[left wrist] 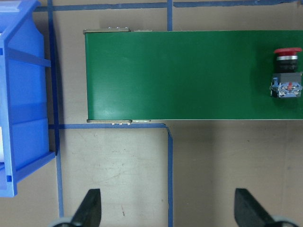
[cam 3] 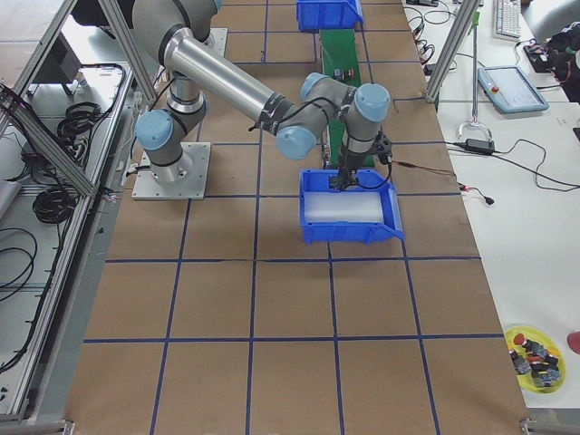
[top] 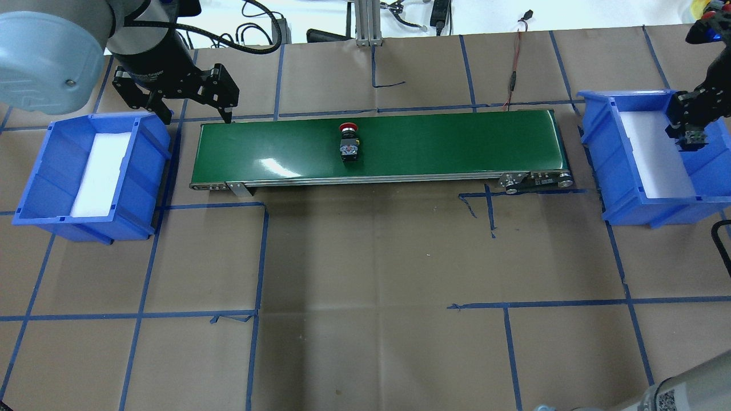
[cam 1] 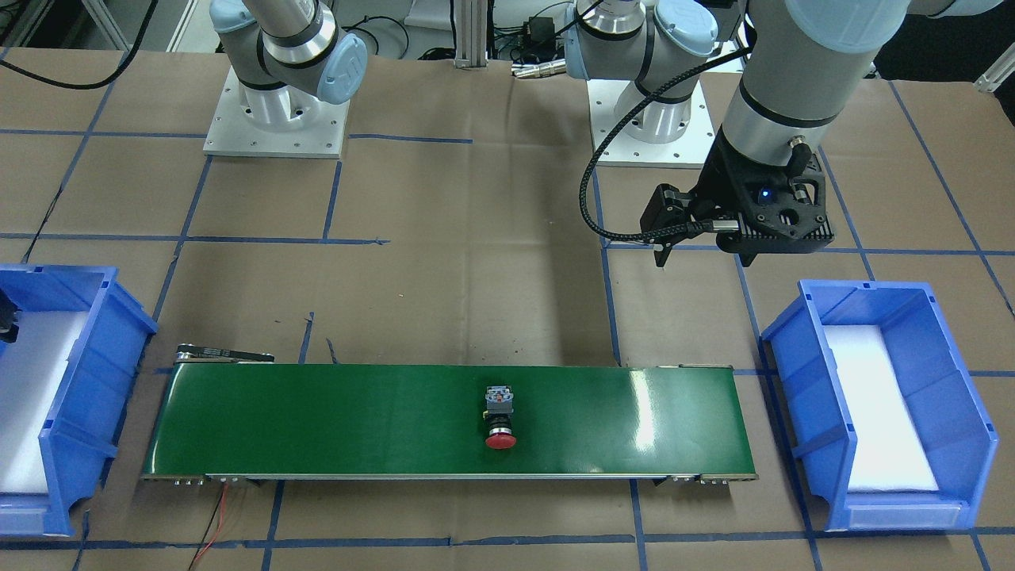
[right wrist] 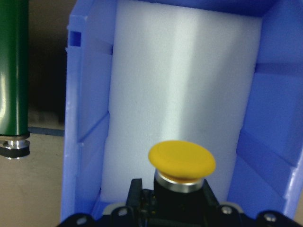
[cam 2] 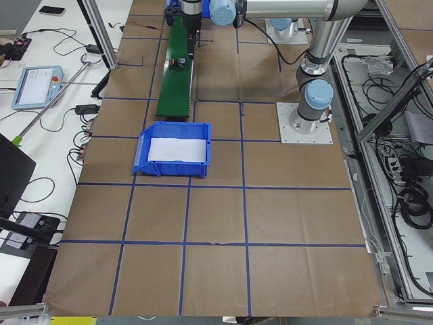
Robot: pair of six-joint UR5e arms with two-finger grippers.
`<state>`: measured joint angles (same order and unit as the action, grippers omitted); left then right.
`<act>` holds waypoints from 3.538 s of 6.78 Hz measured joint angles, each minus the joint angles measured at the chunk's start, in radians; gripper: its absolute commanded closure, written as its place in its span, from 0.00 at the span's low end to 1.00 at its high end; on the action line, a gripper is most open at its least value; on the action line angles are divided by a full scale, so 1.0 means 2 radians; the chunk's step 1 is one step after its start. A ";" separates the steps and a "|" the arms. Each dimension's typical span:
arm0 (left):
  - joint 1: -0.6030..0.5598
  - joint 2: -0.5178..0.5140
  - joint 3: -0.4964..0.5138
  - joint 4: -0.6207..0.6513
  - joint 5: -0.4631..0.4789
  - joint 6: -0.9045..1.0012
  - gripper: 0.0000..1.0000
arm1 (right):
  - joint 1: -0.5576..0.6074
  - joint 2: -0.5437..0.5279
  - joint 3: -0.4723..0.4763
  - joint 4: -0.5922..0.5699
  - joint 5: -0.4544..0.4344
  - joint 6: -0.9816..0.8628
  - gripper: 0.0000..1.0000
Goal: Transport two buttons from left to right
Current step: 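Lower the yellow button into the bin and open the right gripper, then move the right gripper back over the red button on the belt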
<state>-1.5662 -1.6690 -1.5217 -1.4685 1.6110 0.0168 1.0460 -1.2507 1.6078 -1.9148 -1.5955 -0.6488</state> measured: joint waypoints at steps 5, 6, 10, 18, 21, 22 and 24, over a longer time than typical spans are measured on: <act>0.000 -0.001 0.000 0.000 0.001 0.000 0.00 | -0.021 0.038 0.079 -0.088 0.001 -0.026 0.27; 0.000 -0.001 0.000 0.000 0.000 0.000 0.00 | -0.021 0.041 0.081 -0.088 0.002 -0.025 0.01; 0.000 -0.001 0.000 0.000 0.000 0.000 0.00 | -0.019 0.038 0.062 -0.082 -0.001 -0.021 0.00; 0.000 0.000 0.000 -0.001 0.000 -0.001 0.00 | 0.202 0.014 -0.137 0.099 0.004 0.259 0.00; 0.000 0.000 0.000 0.000 0.000 -0.001 0.00 | 0.264 -0.002 -0.118 0.094 0.064 0.296 0.00; 0.000 0.000 0.000 0.000 0.000 -0.001 0.00 | 0.268 -0.015 -0.090 0.073 0.072 0.295 0.00; 0.000 0.000 0.000 0.000 0.000 -0.001 0.00 | 0.268 -0.035 -0.020 0.002 0.048 0.295 0.00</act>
<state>-1.5662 -1.6690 -1.5217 -1.4689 1.6107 0.0150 1.5823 -1.3214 1.5676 -1.9100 -1.4994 -0.0587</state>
